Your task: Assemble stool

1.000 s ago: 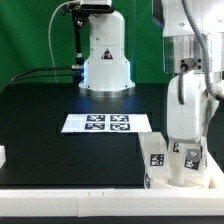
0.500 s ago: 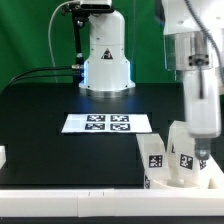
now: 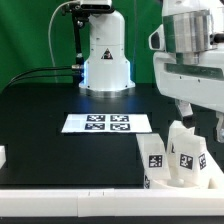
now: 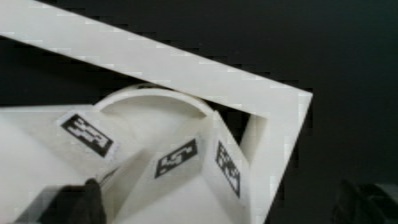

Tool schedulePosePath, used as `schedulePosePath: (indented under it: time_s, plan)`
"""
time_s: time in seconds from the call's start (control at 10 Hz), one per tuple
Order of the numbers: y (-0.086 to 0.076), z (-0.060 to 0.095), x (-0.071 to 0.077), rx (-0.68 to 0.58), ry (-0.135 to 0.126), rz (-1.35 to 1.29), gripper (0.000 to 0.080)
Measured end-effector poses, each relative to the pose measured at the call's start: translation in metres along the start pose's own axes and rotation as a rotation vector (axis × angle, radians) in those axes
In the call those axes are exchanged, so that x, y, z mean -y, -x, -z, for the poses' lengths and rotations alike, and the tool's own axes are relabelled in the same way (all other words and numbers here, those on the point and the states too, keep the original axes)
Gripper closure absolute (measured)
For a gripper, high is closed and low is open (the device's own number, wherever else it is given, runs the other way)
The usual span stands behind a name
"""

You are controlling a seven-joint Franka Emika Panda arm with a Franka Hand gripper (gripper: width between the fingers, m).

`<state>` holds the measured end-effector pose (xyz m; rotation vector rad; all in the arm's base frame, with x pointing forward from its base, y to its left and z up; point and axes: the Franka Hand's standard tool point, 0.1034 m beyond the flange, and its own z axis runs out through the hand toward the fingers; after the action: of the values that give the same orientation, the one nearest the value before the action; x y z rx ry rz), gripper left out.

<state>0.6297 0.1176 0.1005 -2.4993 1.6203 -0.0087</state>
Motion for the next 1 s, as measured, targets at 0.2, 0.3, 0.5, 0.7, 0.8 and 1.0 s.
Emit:
schedulePosePath:
  time_s: [0.2,0.3,0.5,0.7,0.8,1.0]
  plan:
    - [0.001,0.004,0.001,-0.009,0.048,0.308,0.015]
    - [-0.002,0.007,0.006,-0.008,0.04,0.525,0.015]
    - [-0.006,0.0,0.0,0.022,0.049,0.79,0.015]
    - [-0.01,0.001,-0.001,0.013,0.061,0.914,0.015]
    - [-0.012,0.001,-0.002,0.01,0.068,0.968,0.015]
    - [-0.004,-0.006,-0.002,0.011,0.125,1.362,0.015]
